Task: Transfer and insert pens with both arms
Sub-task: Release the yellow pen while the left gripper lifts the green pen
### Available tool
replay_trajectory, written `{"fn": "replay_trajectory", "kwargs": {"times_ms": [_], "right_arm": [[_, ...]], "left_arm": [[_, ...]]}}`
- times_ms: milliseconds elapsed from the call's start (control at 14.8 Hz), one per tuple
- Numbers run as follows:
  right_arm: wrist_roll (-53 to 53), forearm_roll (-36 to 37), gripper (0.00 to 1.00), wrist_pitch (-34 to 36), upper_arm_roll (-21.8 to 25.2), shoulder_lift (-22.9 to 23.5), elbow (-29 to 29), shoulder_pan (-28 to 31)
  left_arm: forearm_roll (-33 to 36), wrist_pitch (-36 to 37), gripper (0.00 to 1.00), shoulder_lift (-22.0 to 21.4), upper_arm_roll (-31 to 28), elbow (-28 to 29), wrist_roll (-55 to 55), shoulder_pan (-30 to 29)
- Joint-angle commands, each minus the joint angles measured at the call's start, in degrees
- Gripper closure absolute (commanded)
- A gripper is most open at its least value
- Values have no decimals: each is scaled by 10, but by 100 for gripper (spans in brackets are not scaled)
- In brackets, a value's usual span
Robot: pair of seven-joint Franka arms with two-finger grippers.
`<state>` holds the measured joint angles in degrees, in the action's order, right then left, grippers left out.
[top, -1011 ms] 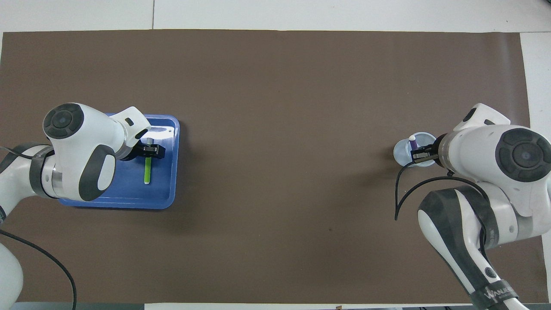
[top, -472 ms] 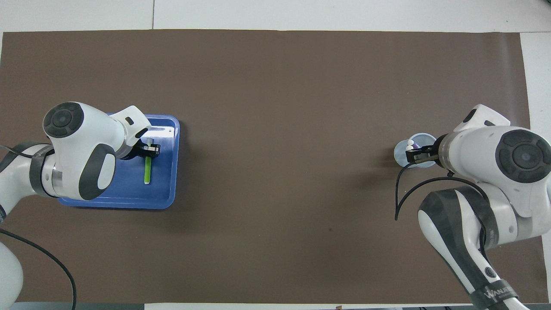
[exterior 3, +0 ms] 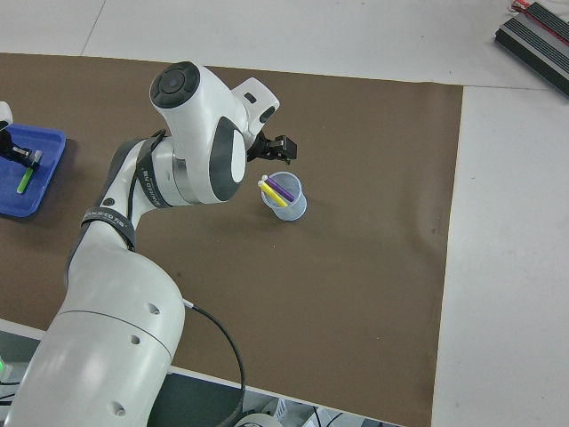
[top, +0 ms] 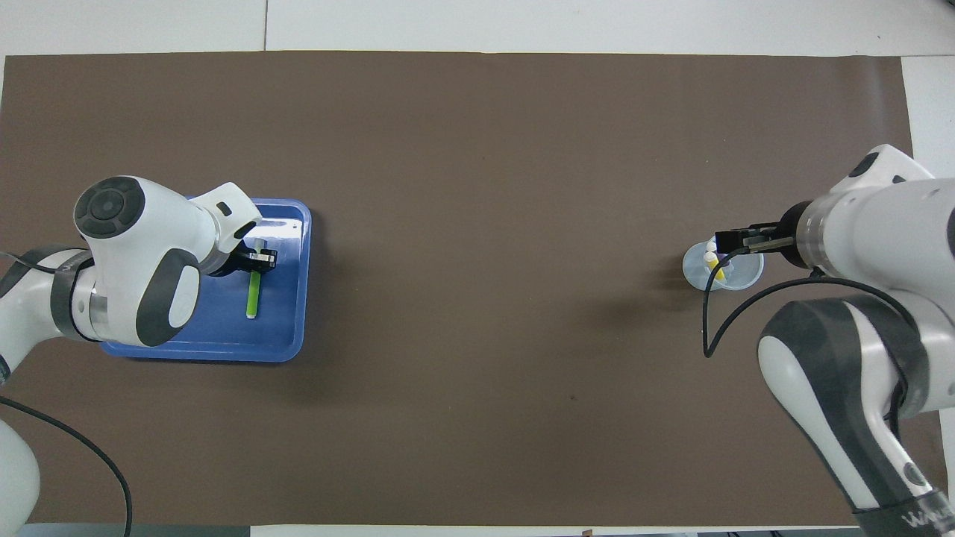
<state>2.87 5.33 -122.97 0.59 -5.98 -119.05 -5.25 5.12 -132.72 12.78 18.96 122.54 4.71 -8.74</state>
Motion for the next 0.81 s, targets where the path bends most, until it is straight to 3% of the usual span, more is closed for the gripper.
{"fn": "replay_trajectory", "kwargs": {"times_ms": [0, 337, 741], "right_arm": [[-5, -30, 0, 101, -4, 25, 106, 23], [31, -31, 0, 261, -2, 83, 264, 27], [32, -32, 0, 324, -1, 86, 289, 57]], "left_arm": [[9, 15, 100, 8, -3, -13, -3, -7], [2, 147, 100, 12, -3, -114, 2, -8], [-77, 282, 100, 7, -4, -216, 61, -12]]}}
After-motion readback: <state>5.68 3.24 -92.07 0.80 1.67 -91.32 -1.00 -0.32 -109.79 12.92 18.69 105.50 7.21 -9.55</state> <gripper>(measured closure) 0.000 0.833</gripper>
